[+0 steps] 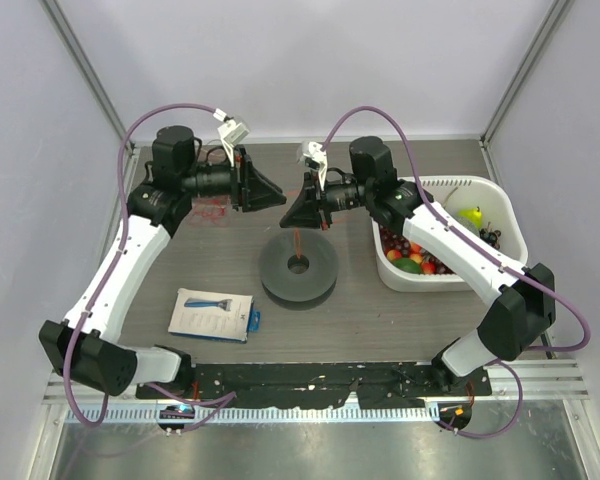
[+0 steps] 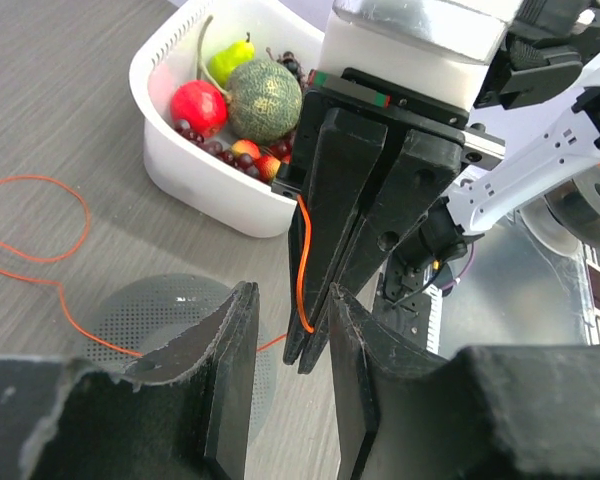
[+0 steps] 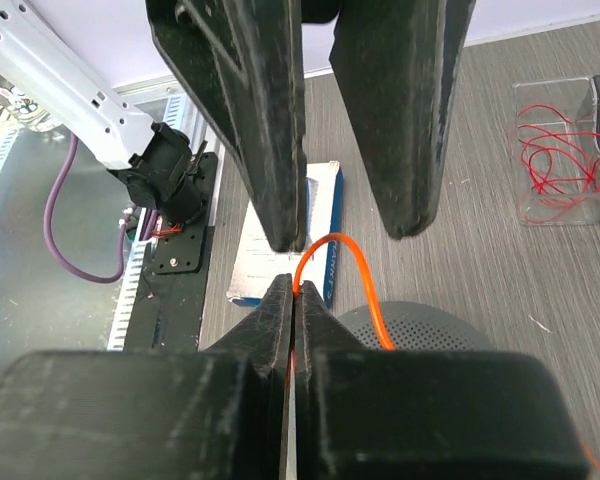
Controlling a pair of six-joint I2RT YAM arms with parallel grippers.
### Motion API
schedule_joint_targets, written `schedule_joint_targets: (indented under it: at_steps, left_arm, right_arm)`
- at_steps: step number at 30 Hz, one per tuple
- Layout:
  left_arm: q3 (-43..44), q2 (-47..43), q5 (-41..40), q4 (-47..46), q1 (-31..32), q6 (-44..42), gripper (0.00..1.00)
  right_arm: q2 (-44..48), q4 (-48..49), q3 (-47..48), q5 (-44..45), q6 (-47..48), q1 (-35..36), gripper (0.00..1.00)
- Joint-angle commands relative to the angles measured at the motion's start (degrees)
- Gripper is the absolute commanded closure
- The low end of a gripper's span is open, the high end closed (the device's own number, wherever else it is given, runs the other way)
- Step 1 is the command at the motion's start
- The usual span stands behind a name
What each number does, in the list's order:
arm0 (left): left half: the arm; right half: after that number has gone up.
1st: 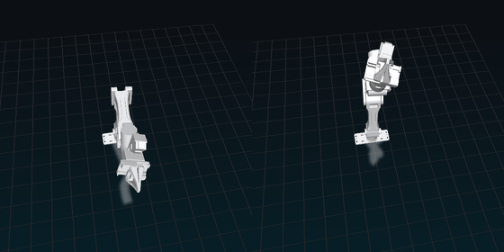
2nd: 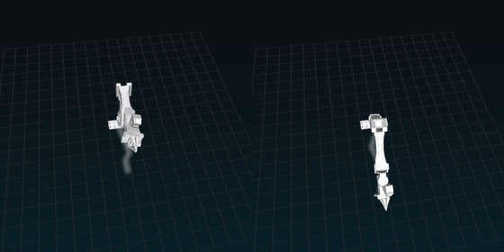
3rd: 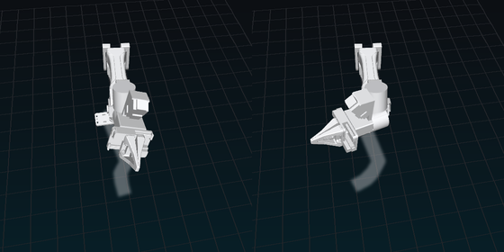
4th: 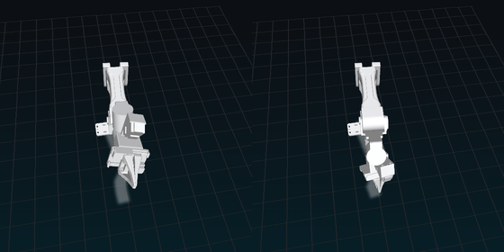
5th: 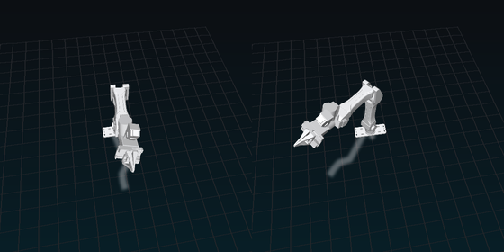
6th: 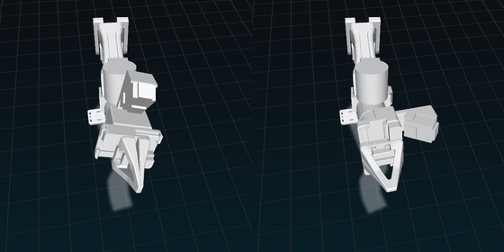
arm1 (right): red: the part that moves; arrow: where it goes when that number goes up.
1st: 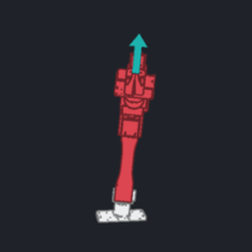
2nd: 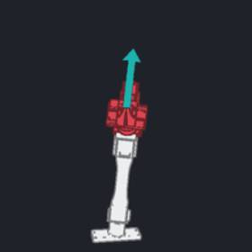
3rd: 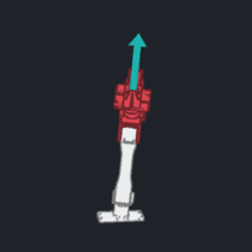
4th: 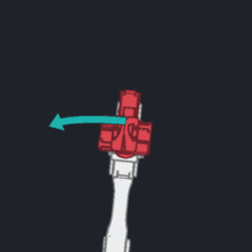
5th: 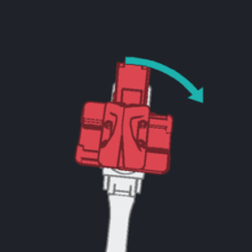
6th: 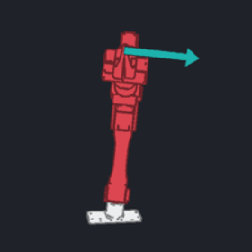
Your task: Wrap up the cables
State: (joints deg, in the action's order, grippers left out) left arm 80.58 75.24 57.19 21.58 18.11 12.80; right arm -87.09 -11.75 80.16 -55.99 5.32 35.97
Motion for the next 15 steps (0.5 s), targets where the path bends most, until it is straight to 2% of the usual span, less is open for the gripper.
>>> schedule_joint_targets:
  at_steps: [1,11,15]
  left_arm:
    - [2.8,0.8,-0.7,1.8,1.7,-2.2,0.64]
    - [3.6,2.0,-1.4,-0.1,2.8,-0.7,0.75]
    - [3.3,1.7,-1.2,-0.1,2.8,-0.8,0.84]
  right_arm:
    - [2.2,0.4,2.2,-0.2,1.5,0.5,0.99]
    - [2.2,-0.3,1.9,-0.1,2.1,0.9,0.99]
    - [2.3,-0.3,2.0,0.2,2.1,0.8,0.99]
